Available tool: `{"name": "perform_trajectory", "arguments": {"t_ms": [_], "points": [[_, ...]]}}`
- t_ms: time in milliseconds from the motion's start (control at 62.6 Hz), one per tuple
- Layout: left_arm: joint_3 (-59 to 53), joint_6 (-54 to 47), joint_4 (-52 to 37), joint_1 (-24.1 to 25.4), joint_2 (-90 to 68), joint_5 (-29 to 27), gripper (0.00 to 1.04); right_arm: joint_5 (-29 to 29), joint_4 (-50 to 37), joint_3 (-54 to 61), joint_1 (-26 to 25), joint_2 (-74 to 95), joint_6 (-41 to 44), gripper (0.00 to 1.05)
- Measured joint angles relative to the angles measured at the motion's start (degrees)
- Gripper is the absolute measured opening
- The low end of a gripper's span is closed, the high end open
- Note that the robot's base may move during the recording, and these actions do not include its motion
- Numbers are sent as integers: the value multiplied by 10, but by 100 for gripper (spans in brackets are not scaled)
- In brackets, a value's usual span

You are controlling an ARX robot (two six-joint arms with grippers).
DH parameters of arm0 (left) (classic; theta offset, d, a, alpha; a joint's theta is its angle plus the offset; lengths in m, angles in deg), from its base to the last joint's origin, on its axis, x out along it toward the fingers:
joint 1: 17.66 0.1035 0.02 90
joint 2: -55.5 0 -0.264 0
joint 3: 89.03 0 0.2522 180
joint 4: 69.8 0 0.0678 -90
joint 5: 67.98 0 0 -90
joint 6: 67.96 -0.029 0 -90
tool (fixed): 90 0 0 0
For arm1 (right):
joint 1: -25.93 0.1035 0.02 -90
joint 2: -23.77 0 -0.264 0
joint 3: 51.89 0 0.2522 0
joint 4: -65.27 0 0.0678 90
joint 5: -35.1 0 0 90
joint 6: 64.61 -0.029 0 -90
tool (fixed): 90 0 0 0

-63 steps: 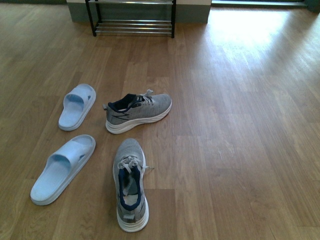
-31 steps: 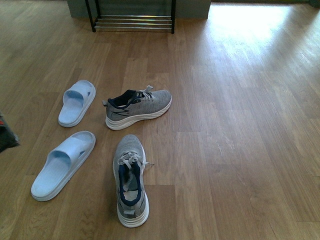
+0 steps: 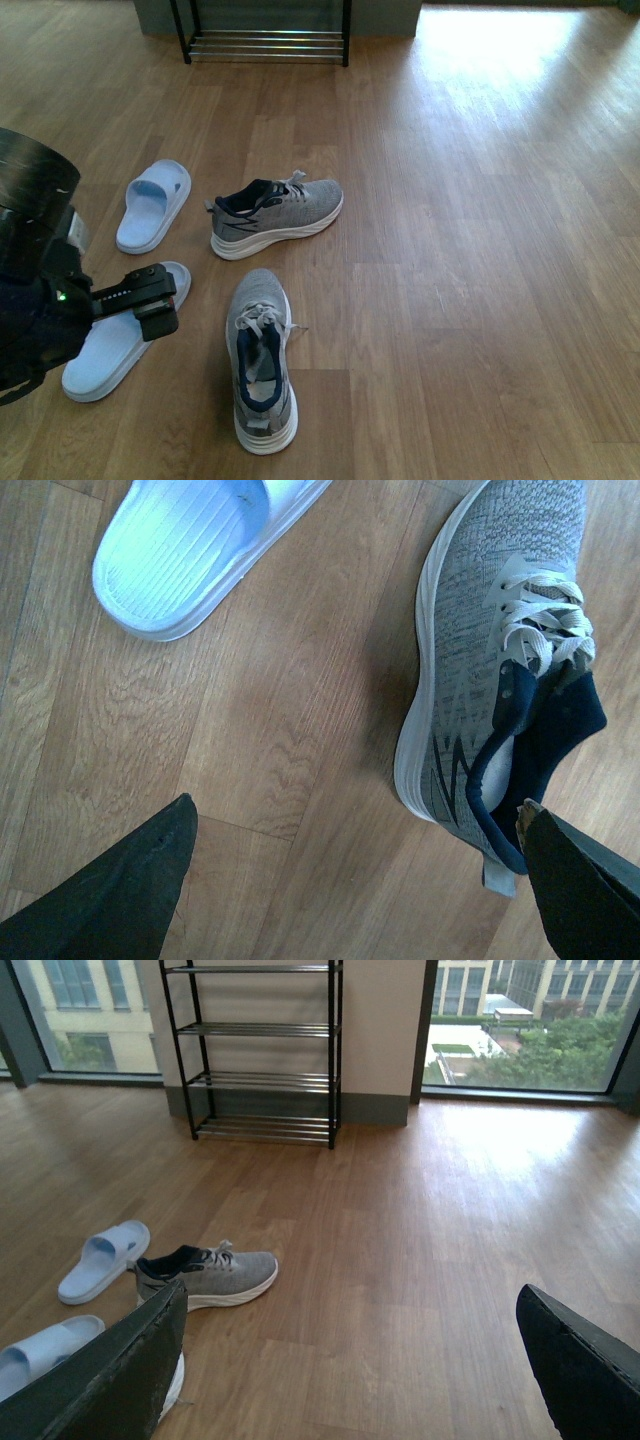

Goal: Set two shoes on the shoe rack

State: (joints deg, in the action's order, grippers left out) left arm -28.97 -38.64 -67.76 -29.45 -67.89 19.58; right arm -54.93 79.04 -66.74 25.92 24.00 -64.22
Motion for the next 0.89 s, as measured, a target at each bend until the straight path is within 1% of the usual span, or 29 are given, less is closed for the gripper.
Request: {"name": "perform_trajectory", "arguments": {"t_ms": [96, 176, 351, 655, 735, 894], "points": [[37, -2, -10, 0, -47, 20, 95, 0, 0, 0, 0, 0, 0, 95], [69, -4, -17, 1, -92, 54, 95, 0, 0, 0, 0, 0, 0, 95], [122, -12, -16, 0, -163, 98, 95, 0, 0, 0, 0, 0, 0, 95], [216, -43, 13, -11, -242, 117, 95, 0, 0, 0, 0, 0, 0, 95], [242, -48, 24, -14, -261, 129, 95, 0, 0, 0, 0, 0, 0, 95], [283, -61, 48, -21, -287, 130, 95, 0, 0, 0, 0, 0, 0, 95]]}}
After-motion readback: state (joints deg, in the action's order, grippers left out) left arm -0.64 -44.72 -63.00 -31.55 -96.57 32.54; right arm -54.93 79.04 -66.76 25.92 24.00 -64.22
